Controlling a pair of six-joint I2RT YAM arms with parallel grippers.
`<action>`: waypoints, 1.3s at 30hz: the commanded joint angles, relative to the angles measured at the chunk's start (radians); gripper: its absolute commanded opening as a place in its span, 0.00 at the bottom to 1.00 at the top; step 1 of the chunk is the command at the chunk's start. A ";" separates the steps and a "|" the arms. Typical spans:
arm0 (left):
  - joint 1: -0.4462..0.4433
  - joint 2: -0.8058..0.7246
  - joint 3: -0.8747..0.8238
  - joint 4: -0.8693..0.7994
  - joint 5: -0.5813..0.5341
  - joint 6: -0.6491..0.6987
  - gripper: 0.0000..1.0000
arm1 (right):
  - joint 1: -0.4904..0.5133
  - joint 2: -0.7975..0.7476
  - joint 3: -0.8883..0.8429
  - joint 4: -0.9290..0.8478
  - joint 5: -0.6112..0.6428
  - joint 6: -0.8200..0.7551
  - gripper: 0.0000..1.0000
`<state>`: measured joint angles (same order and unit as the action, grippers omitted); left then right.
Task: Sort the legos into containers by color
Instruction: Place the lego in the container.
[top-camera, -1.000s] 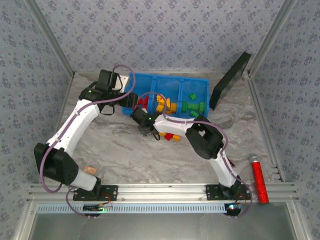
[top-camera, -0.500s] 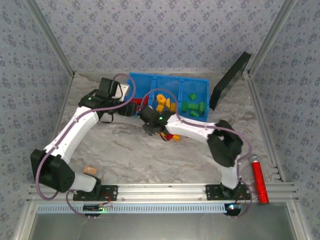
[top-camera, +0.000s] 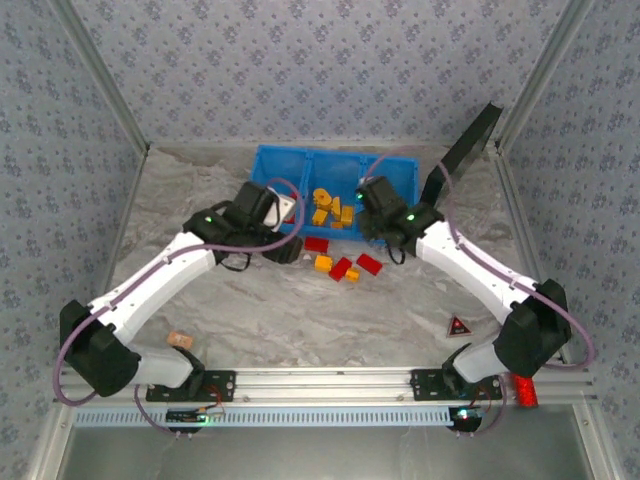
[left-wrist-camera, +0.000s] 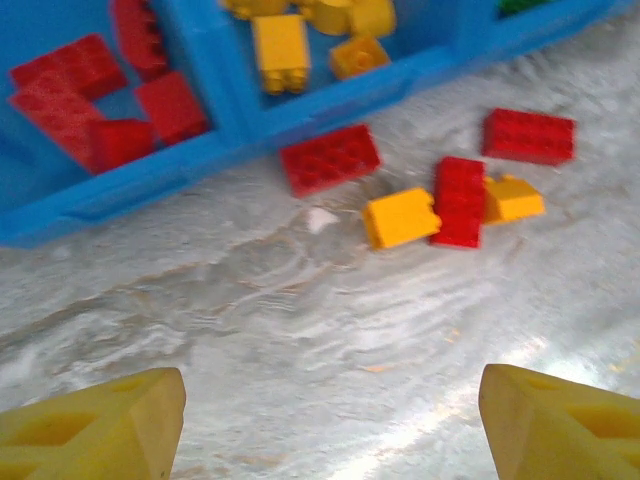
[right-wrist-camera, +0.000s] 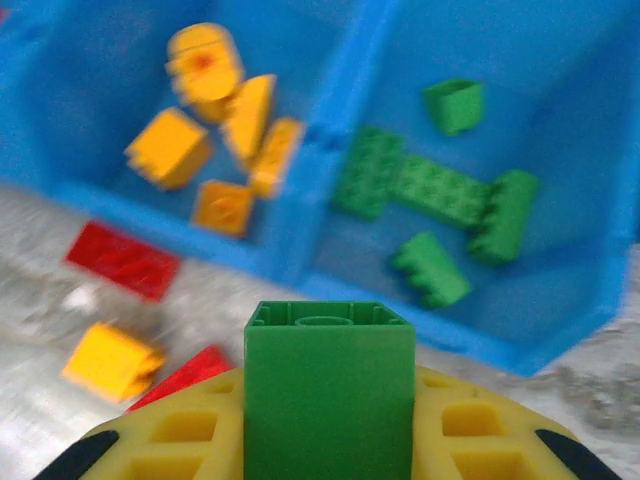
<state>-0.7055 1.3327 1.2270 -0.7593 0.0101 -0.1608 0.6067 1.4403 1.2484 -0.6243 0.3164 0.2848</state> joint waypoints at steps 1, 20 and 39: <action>-0.100 -0.005 -0.013 -0.009 -0.041 -0.080 0.78 | -0.093 0.024 -0.008 0.076 -0.053 -0.038 0.20; -0.322 0.224 -0.029 0.120 -0.262 -0.312 0.77 | -0.226 0.334 0.094 0.191 -0.091 -0.091 0.22; -0.331 0.472 0.111 0.148 -0.168 -0.136 0.69 | -0.261 0.458 0.146 0.228 -0.138 -0.112 0.36</action>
<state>-1.0298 1.7748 1.2804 -0.6243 -0.1688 -0.3611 0.3557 1.8755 1.3636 -0.4068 0.1944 0.1886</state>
